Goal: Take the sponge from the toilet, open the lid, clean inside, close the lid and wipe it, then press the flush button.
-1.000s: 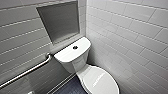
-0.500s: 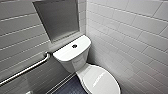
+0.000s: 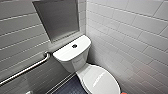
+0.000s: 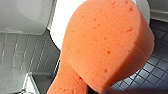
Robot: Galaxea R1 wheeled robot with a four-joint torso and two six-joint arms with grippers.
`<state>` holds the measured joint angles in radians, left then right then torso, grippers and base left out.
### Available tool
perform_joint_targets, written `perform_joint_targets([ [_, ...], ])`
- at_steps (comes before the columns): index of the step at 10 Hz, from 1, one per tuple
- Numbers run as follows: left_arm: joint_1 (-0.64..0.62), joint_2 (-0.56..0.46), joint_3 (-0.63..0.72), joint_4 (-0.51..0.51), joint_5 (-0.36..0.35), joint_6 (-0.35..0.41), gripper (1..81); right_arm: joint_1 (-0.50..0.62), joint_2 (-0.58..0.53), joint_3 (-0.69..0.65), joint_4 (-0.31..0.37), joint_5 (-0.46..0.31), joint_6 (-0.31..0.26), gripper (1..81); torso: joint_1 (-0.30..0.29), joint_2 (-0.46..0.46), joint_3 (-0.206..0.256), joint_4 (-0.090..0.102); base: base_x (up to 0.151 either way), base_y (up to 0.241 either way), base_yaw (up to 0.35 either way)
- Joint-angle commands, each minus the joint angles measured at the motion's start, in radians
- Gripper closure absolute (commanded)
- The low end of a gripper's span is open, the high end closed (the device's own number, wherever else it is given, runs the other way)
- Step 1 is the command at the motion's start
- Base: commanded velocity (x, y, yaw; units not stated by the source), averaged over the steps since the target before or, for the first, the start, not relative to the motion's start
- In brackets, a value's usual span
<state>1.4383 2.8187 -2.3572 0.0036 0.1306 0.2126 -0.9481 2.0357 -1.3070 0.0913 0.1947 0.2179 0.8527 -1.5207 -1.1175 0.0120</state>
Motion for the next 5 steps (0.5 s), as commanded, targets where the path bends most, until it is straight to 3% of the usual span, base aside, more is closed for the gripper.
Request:
perform_joint_targets([
  [1, 0.009, -0.005, 0.01, -0.01, 0.092, 0.008, 1.0, 0.24, 0.0, -0.043, 0.08, -0.242, 0.003, 81.1, 0.0, 0.0, 0.0, 0.0, 0.0, 0.0, 0.0],
  [3, 0.011, 0.001, 0.01, -0.011, 0.092, 0.007, 1.0, 0.326, 0.078, -0.124, 0.096, -0.313, 0.004, 81.1, 0.0, 0.0, 0.0, 0.0, 0.0, 0.0, 0.0],
  [5, 0.009, 0.006, 0.01, -0.013, 0.095, 0.007, 1.0, 0.39, 0.157, -0.208, 0.096, -0.337, 0.018, 81.1, 0.0, 0.0, 0.0, 0.0, 0.0, 0.0, 0.0],
])
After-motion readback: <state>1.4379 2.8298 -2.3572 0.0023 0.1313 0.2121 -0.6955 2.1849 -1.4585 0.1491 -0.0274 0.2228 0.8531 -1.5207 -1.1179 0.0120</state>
